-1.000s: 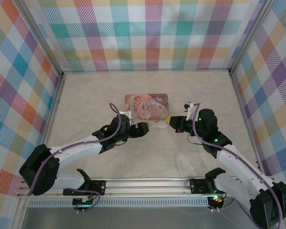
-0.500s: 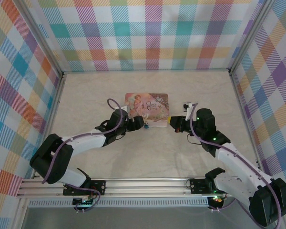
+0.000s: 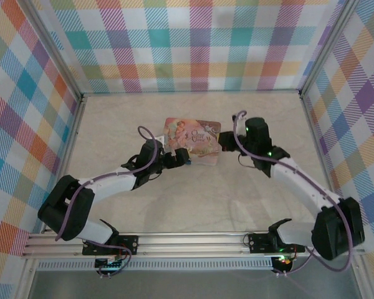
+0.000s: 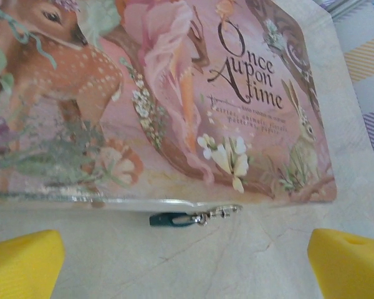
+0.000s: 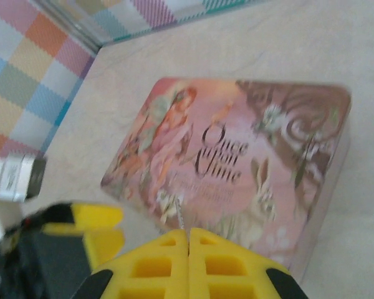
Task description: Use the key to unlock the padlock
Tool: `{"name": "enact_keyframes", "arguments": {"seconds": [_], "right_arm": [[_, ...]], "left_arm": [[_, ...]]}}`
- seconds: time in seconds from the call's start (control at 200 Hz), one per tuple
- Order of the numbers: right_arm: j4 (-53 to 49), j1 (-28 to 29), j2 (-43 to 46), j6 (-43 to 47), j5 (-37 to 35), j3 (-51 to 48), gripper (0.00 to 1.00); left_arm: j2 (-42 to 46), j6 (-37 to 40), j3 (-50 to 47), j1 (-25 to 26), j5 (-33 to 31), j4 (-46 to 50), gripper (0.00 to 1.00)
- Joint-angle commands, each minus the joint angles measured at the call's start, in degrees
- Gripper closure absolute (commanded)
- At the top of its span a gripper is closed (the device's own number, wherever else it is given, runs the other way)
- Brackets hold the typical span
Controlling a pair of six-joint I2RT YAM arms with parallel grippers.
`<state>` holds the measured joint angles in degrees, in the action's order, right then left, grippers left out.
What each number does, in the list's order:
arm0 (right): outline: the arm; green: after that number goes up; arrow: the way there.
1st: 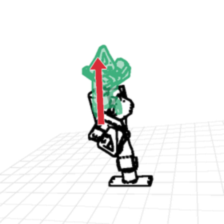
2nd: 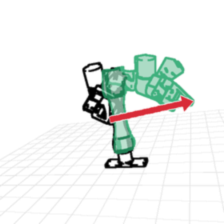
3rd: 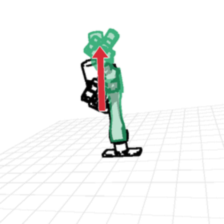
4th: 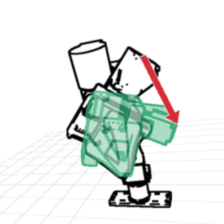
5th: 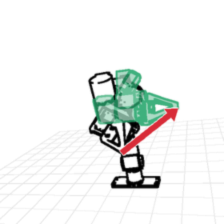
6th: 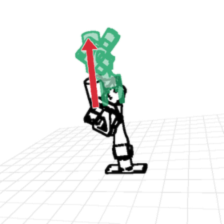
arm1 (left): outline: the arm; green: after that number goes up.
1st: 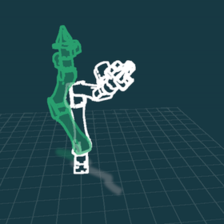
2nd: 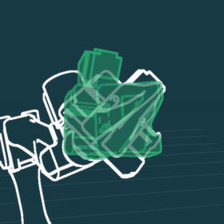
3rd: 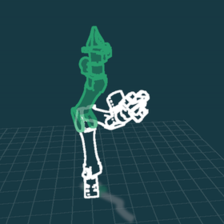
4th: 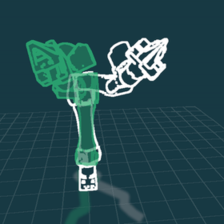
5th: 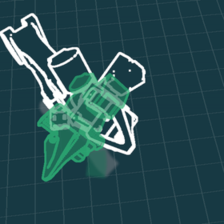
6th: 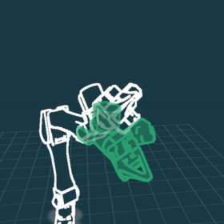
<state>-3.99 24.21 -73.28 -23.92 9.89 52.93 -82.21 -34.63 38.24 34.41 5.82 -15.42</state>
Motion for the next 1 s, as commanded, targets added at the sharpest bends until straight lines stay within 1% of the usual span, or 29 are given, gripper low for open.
{"name": "enact_keyframes", "arguments": {"seconds": [0.0,0.07,0.205,0.285,0.36,0.415,0.59,0.67,0.835,0.995], "right_arm": [[-4.08,-1.49,-6.35,3.90,-3.02,7.43,1.00],[-5.23,-2.05,-11.08,5.04,-3.59,12.18,1.00],[-7.52,-2.81,-19.93,6.98,-4.83,20.95,1.00],[-8.37,-3.16,-24.34,7.52,-5.14,24.99,1.00],[-9.15,-3.37,-27.61,8.04,-5.49,27.95,1.00],[-9.76,-3.38,-30.04,8.79,-5.62,30.11,1.00],[-10.60,-3.44,-34.85,10.73,-5.76,34.53,1.00],[-10.79,-3.38,-36.45,11.49,-6.11,35.97,1.00],[-12.26,-3.38,-39.93,13.10,-6.51,38.53,1.00],[-12.37,-3.29,-41.99,13.11,-4.98,38.42,1.00]], "left_arm": [[1.46,2.24,-2.75,1.62,0.53,-3.37,0.00],[0.64,3.22,-4.33,2.31,-0.59,-5.67,0.00],[-3.73,4.93,-2.76,2.59,2.83,-5.68,0.00],[-6.48,5.05,-3.84,2.98,4.75,-11.71,0.00],[-8.55,5.10,-5.30,3.29,4.92,-18.23,0.00],[-9.83,5.85,-5.71,3.66,4.58,-21.12,0.00],[-13.47,10.42,-5.75,5.22,1.81,-26.26,0.00],[-16.18,12.44,-5.33,5.91,1.74,-28.96,0.00],[-22.56,13.17,-4.69,6.17,4.34,-37.43,0.00],[-25.24,15.39,-4.42,6.76,6.02,-42.87,0.01]]}}
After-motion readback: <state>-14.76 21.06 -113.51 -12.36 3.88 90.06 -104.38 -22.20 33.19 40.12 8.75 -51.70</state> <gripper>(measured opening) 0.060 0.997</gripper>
